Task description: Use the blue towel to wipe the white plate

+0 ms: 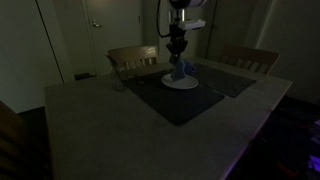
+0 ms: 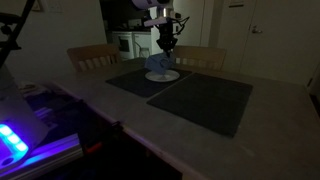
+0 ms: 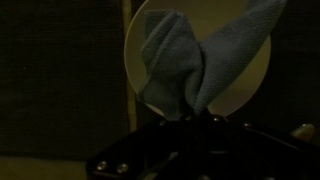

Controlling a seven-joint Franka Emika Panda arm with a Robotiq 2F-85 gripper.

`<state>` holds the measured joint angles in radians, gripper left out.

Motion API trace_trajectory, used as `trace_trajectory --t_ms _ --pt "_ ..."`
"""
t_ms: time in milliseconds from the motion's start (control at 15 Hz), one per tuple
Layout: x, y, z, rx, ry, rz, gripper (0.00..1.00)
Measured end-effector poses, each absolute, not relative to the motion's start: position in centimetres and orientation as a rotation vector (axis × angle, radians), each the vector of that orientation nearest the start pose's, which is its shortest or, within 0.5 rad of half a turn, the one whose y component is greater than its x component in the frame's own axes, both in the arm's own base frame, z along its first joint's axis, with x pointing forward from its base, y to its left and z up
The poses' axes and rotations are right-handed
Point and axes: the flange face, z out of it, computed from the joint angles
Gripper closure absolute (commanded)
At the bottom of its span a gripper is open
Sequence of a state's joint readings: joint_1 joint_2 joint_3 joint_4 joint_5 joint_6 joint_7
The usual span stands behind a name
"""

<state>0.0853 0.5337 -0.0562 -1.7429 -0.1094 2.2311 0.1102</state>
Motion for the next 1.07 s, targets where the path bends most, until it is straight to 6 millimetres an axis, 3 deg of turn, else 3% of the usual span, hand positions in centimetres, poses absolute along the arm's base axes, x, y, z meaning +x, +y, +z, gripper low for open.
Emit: trace_trajectory --t_ms 800,867,1067 --pt "66.05 1.92 26.67 -3.257 0.008 0.061 0.93" --pt "66.05 1.92 26.66 -3.257 0.008 0.061 0.98" --pt "66.05 1.97 26.66 -3.258 0.006 0.061 0.98"
